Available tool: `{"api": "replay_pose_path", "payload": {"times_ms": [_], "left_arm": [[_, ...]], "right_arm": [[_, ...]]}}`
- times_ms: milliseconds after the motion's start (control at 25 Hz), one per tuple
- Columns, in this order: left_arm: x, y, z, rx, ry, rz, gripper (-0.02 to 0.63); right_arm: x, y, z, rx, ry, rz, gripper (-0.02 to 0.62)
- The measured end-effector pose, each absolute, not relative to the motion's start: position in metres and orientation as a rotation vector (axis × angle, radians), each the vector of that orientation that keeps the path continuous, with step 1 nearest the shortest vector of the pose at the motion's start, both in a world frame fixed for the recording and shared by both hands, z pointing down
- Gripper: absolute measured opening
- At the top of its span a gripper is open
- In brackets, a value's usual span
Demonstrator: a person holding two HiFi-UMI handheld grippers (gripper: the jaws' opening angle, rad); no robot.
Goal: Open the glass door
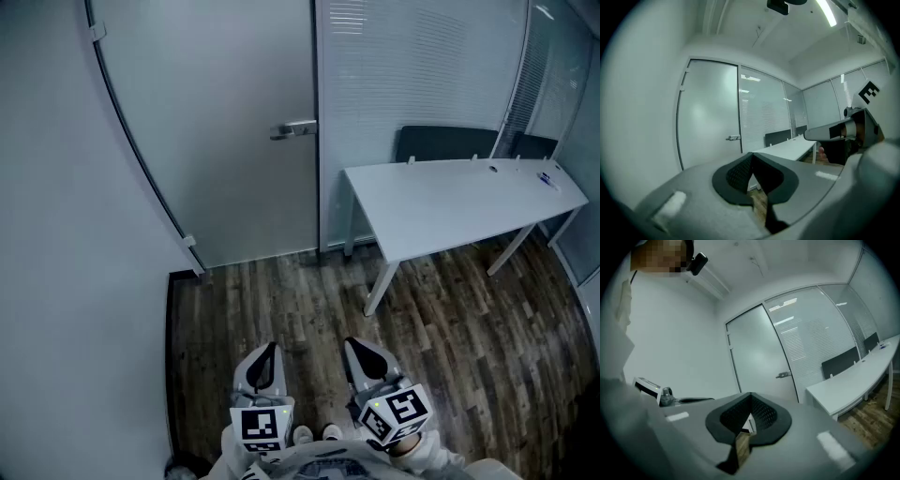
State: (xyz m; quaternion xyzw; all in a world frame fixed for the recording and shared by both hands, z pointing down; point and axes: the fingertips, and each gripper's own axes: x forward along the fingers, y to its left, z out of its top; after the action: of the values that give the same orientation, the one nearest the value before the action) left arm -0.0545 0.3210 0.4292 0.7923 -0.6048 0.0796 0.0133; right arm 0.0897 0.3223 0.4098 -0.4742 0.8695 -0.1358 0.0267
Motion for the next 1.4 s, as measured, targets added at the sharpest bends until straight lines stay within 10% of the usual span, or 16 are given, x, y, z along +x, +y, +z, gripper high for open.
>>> {"api": "replay_pose_path", "payload": {"times_ms": [1400], "left_arm": [[-0.041, 0.249, 0.444, 2.465, -1.884, 0.217, 0.005]], "right_arm": [[0.106, 0.251, 0.425, -1.489, 2.684, -0.399, 0.003]]}}
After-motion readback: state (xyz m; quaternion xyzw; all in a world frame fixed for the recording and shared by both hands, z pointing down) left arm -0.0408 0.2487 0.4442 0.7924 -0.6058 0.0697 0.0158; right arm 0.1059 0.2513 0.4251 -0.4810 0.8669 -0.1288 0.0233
